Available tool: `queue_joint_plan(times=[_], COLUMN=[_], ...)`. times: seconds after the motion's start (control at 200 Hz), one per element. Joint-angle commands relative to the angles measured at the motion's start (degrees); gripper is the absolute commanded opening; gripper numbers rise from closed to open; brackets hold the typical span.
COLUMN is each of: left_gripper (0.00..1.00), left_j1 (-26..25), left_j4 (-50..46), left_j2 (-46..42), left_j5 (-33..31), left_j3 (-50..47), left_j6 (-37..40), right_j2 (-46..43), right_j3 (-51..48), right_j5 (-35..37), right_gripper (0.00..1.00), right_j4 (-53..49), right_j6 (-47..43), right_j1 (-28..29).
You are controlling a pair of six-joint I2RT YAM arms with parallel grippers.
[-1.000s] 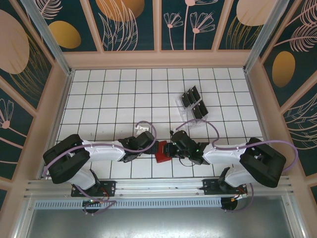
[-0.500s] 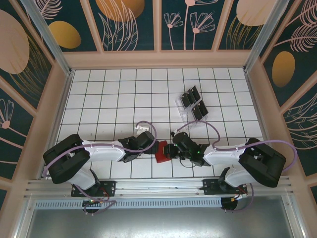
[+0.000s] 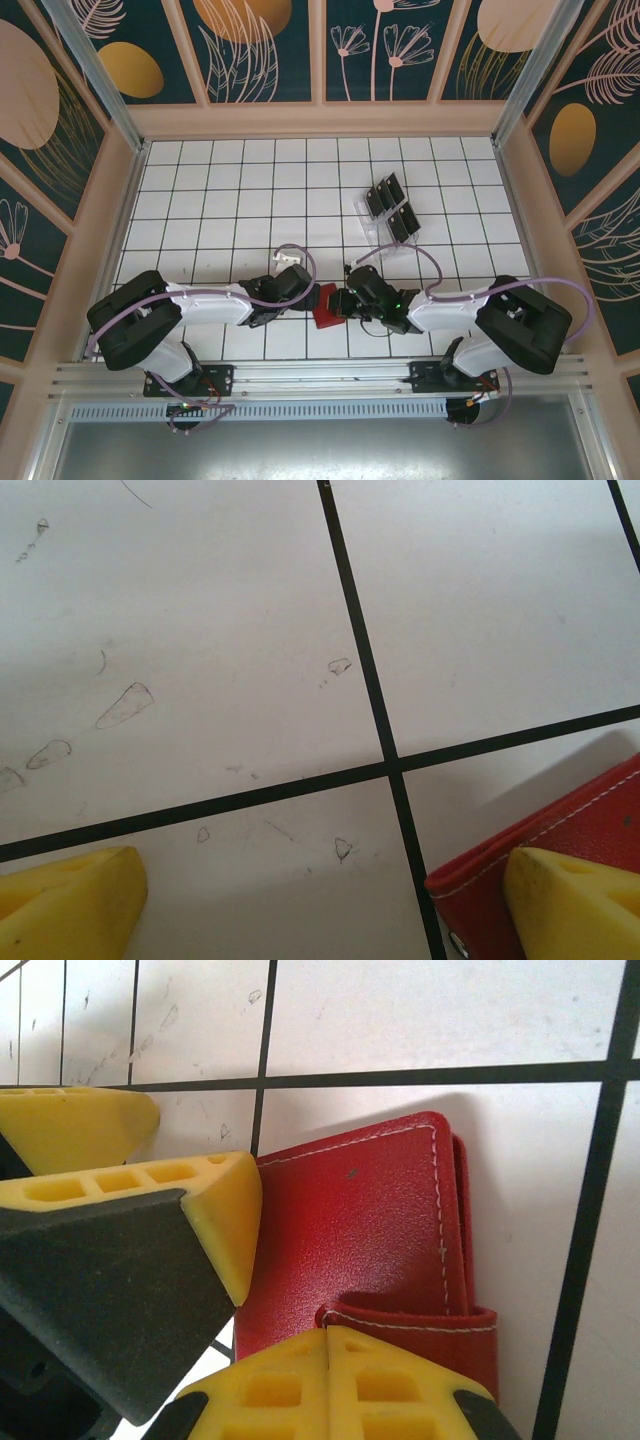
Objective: Put the credit cards into the card holder
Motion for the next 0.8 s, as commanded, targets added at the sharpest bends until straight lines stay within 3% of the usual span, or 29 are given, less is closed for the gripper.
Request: queue_joint_plan(times=[0.0, 0.571, 0.796], left_gripper=[0.93, 0.92, 0.92], left_j1=[0.1, 0.1, 0.0], left_j4=[0.2, 0.8, 1.6], left_j2=[2.1, 1.5, 0.9], left_j5=[2.8, 4.5, 5.1], left_j3=[-0.4, -0.8, -1.3], left_j6=[-0.6, -0.2, -0.9], right_j2=[3.1, 11.0, 7.5], right_j3=[-0.1, 0.1, -0.3], right_j5=[0.5, -4.5, -5.6], right_gripper=[0.0, 0.0, 0.0], right_j4=[-10.6, -11.5, -9.8], right_j6=[0.8, -0.6, -0.3], right_j1=[-1.2, -5.1, -5.0])
